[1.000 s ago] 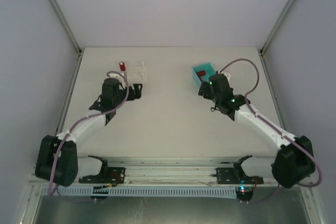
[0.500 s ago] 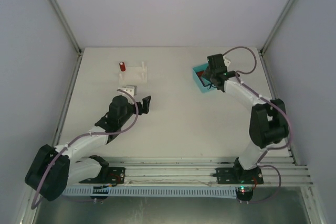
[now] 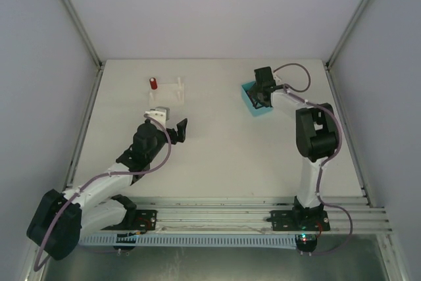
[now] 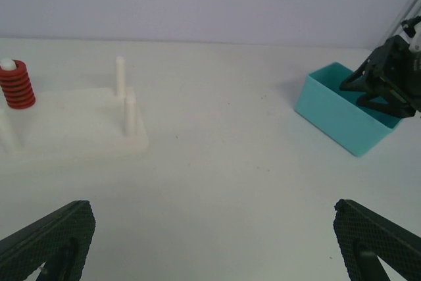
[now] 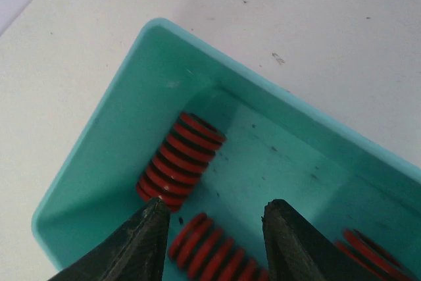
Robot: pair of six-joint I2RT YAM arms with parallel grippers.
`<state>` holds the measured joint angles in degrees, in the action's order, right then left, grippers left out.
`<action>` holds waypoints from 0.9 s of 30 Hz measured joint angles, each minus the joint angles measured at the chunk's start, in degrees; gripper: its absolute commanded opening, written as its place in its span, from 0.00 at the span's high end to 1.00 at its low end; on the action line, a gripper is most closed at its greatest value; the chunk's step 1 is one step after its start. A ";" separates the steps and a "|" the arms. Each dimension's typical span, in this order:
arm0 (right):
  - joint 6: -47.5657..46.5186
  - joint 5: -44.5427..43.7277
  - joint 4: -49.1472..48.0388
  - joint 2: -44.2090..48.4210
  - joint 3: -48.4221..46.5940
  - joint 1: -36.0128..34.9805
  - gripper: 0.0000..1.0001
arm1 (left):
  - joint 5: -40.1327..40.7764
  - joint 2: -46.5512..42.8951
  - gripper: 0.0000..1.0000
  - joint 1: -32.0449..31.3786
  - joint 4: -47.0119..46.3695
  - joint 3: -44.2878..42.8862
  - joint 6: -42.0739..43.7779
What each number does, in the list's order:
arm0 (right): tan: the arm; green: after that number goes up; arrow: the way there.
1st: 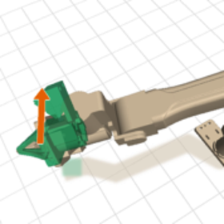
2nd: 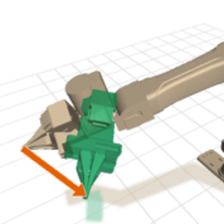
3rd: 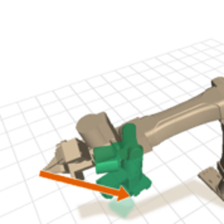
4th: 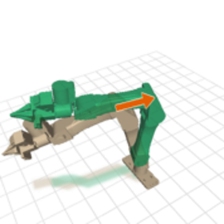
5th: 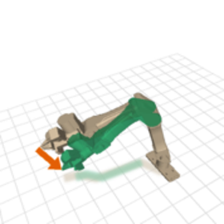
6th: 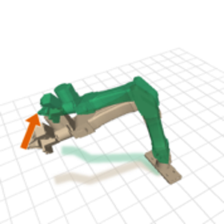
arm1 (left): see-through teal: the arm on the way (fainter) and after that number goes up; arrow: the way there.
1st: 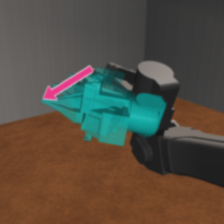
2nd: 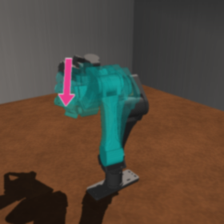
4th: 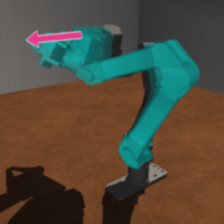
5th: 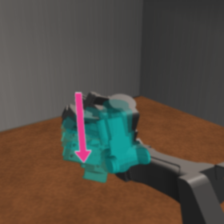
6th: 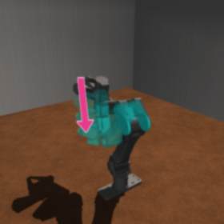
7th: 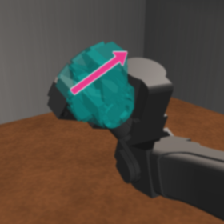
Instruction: Install the large spring
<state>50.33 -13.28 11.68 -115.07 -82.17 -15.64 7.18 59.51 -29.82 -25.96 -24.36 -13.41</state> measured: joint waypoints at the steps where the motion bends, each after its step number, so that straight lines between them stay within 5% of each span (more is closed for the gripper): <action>1: 0.50 0.48 -0.39 -0.83 -0.46 0.07 0.56 | 0.07 0.00 0.01 -0.04 0.04 0.04 0.04; 27: 6.27 2.62 -4.57 -9.42 -4.96 0.66 0.43 | 1.16 0.07 0.01 -0.48 0.02 0.07 0.17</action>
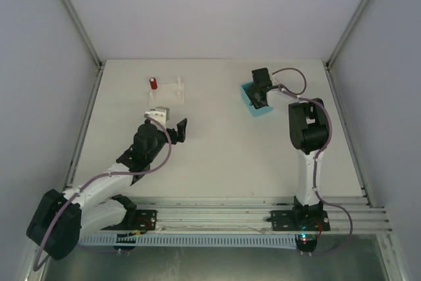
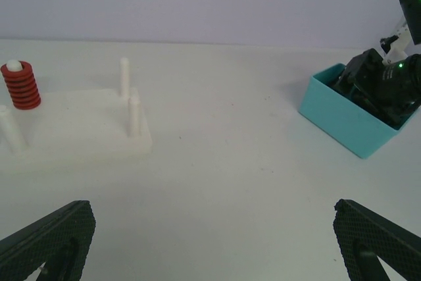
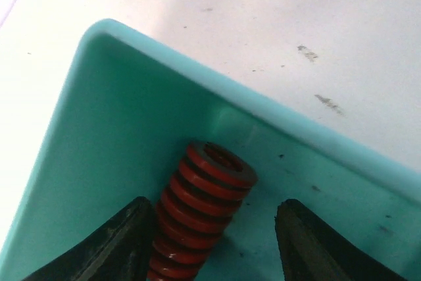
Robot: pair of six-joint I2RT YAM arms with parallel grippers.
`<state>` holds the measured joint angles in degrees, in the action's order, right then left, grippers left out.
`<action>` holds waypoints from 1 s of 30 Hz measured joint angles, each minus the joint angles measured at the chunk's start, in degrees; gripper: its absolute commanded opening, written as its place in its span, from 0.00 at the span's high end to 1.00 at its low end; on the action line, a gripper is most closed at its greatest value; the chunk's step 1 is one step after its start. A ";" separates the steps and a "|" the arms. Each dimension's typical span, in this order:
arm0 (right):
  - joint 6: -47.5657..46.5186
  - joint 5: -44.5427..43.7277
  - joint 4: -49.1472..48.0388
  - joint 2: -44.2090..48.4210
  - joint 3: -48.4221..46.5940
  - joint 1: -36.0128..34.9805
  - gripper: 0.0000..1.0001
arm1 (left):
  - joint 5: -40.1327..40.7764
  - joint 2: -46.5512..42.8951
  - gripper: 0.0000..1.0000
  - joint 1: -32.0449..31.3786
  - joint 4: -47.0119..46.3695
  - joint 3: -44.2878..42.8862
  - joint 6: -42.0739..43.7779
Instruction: Install the large spring
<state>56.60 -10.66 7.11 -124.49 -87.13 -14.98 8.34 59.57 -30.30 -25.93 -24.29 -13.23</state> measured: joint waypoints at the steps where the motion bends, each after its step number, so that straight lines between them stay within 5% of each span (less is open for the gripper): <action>1: 0.24 -0.28 0.39 -0.02 -0.26 0.15 0.42 | 0.13 -0.02 0.01 -0.02 0.02 0.00 0.00; 5: 0.68 -1.77 3.89 -0.42 -1.90 0.20 0.42 | 0.26 -0.26 0.01 -0.09 0.04 0.02 0.00; 13: 0.63 -3.82 8.28 -2.43 -5.20 0.81 0.56 | 0.98 -1.03 0.01 -0.31 0.04 0.02 0.04; 25: -0.26 -4.72 11.58 -3.63 -7.82 0.90 0.50 | 1.77 -1.03 0.01 -0.35 0.04 0.07 0.04; 30: -0.76 -4.87 11.89 -3.80 -8.09 0.94 0.63 | 1.77 -1.03 0.01 -0.35 0.04 0.07 0.07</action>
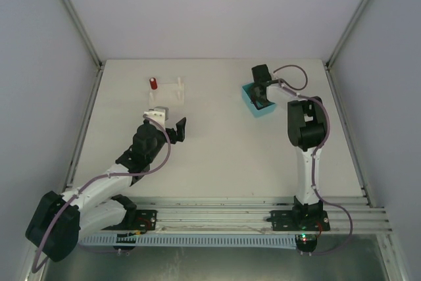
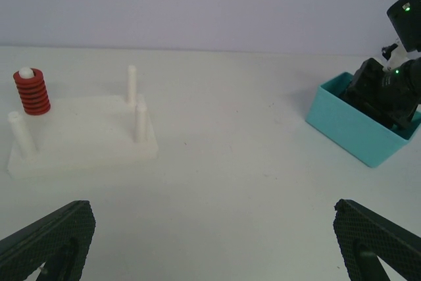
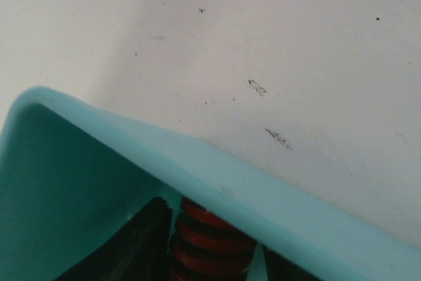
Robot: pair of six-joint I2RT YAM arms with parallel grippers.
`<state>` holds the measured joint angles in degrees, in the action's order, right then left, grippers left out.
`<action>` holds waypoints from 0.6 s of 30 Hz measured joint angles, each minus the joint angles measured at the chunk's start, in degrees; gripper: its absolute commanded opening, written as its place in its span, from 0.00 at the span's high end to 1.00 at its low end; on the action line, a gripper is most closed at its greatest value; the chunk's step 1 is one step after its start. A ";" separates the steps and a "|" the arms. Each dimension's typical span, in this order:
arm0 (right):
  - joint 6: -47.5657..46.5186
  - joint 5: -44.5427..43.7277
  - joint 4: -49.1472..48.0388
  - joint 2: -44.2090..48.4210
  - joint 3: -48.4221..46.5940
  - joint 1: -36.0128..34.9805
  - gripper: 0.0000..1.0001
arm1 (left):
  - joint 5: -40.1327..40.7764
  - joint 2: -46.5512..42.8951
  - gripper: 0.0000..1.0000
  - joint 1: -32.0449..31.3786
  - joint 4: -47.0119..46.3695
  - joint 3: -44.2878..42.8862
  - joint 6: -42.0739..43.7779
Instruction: Install the large spring
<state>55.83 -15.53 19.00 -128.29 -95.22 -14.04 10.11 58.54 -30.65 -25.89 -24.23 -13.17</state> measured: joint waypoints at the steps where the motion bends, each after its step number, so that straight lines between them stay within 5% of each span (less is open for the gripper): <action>1: -0.07 0.00 -0.04 0.00 0.00 0.09 0.66 | 0.00 0.00 0.01 0.00 0.00 0.00 0.00; 18: -9.70 2.34 -3.08 8.96 6.71 0.63 0.83 | 0.46 0.00 0.01 -0.02 0.00 0.13 -0.04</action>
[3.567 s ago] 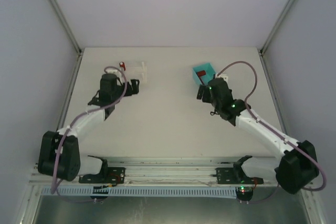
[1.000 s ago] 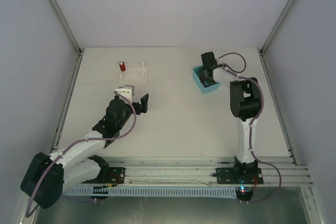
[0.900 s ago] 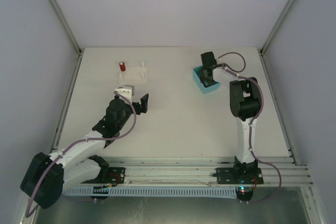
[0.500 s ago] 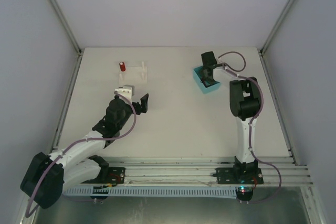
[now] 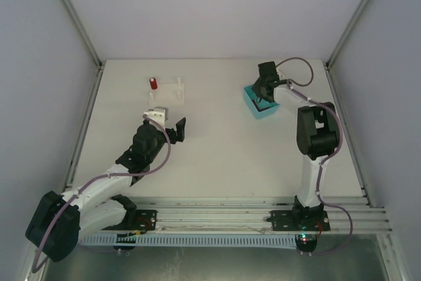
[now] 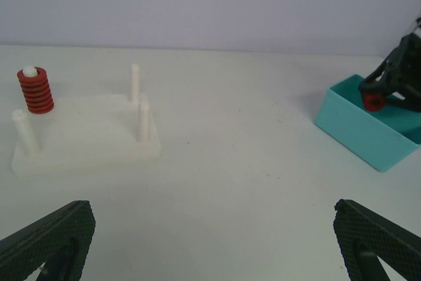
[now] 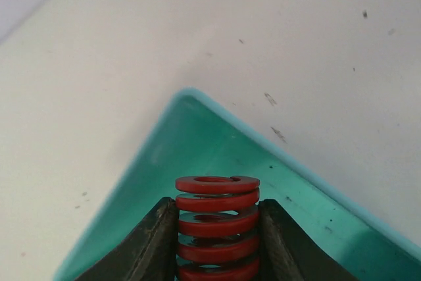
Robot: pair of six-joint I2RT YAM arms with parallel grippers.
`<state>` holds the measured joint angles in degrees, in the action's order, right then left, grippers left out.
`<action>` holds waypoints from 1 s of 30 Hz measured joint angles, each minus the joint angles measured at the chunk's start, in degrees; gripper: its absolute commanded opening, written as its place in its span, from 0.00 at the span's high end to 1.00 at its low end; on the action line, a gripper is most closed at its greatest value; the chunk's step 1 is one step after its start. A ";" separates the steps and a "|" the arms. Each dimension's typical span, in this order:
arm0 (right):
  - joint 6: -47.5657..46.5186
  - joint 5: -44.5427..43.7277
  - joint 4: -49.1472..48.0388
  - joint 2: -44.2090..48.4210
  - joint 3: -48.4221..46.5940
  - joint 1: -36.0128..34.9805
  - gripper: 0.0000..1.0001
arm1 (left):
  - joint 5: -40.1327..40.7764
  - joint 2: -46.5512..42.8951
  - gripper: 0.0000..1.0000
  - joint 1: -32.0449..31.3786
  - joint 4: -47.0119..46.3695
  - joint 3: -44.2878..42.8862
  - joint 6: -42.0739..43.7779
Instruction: Install the large spring
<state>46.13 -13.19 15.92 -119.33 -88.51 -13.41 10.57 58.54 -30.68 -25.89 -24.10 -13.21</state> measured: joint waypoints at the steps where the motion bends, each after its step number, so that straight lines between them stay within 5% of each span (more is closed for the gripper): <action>1: -0.74 0.35 -0.55 1.03 0.44 0.02 0.83 | 0.02 0.00 0.01 0.00 0.00 0.04 -0.02; 21: -23.47 15.93 -14.12 26.47 21.53 -1.31 0.83 | 1.88 -5.75 0.01 -0.09 -4.68 6.10 -2.93; 27: -34.42 19.32 -21.66 38.16 33.05 -7.87 0.85 | -2.45 -4.79 0.01 -0.09 -8.76 7.50 -3.98; 30: -40.11 20.39 -24.17 41.83 38.25 -12.83 0.86 | -7.98 -2.10 0.11 -0.09 -11.43 7.48 -3.91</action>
<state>6.02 7.20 -8.25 -77.49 -50.26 -26.24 2.59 56.45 -30.76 -37.32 -16.62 -17.12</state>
